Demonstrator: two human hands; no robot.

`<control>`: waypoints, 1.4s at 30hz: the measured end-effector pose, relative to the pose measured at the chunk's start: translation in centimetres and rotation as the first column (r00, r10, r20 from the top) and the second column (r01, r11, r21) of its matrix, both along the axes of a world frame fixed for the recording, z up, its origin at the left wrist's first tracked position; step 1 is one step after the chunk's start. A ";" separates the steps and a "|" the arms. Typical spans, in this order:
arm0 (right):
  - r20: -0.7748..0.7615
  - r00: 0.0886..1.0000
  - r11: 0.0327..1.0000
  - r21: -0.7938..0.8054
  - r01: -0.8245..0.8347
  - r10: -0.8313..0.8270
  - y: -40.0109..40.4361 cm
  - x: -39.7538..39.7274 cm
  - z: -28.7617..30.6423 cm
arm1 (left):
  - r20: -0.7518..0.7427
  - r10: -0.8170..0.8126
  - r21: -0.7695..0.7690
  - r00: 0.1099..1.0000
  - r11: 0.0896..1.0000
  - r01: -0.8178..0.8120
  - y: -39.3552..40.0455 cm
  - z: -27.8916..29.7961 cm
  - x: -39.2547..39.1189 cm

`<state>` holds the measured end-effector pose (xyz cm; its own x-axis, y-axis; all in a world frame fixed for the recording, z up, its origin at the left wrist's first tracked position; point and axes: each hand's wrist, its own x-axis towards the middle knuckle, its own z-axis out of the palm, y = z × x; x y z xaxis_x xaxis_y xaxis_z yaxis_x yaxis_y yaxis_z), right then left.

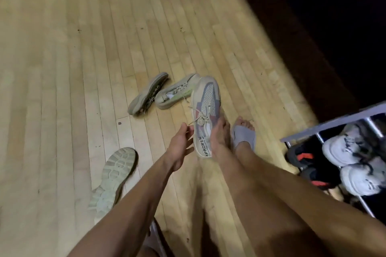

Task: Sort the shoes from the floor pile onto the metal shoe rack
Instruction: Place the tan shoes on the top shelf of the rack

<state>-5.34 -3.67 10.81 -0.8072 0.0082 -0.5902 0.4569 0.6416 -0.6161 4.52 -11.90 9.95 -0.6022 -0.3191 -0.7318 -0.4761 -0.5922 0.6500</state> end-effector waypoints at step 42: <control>-0.224 0.715 0.658 -0.629 0.414 -0.663 37.0 -4.5 31.6 | -0.278 -0.749 -0.709 0.602 0.583 0.397 35.7 34.9 -10.5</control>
<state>-9.82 33.30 42.43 -0.9065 0.3296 -0.2639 0.2444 -0.1001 -0.9645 -5.93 23.84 44.89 -0.9962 0.0336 -0.0805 -0.0713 0.2170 0.9736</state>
